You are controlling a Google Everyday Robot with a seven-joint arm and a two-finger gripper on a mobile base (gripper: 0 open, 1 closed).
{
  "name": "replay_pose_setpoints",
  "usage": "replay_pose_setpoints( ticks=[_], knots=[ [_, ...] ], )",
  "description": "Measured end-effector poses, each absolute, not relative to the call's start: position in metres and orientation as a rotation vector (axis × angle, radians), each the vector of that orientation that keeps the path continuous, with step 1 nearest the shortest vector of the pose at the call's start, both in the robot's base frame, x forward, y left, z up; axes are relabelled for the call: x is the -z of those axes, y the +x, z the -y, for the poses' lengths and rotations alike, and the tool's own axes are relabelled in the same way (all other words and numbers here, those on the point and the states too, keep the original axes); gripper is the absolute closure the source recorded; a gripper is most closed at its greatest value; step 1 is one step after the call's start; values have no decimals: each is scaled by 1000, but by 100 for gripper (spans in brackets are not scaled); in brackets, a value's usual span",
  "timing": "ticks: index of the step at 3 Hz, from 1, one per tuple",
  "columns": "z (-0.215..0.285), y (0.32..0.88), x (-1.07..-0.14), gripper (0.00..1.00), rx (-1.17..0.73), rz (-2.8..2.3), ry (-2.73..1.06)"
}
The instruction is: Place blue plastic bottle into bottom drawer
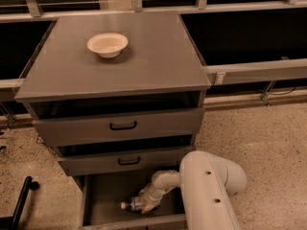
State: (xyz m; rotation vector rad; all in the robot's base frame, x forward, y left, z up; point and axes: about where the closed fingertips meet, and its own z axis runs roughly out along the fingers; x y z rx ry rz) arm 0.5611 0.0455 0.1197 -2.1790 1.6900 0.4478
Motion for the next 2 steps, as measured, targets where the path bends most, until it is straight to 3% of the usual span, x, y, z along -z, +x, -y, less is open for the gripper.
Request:
replay_pose_setpoints(
  ticks=[1,2],
  knots=[
    [-46,561,-120,0,-448,-1690,-2179],
    [-46,561,-120,0,-448,-1690,-2179]
  ],
)
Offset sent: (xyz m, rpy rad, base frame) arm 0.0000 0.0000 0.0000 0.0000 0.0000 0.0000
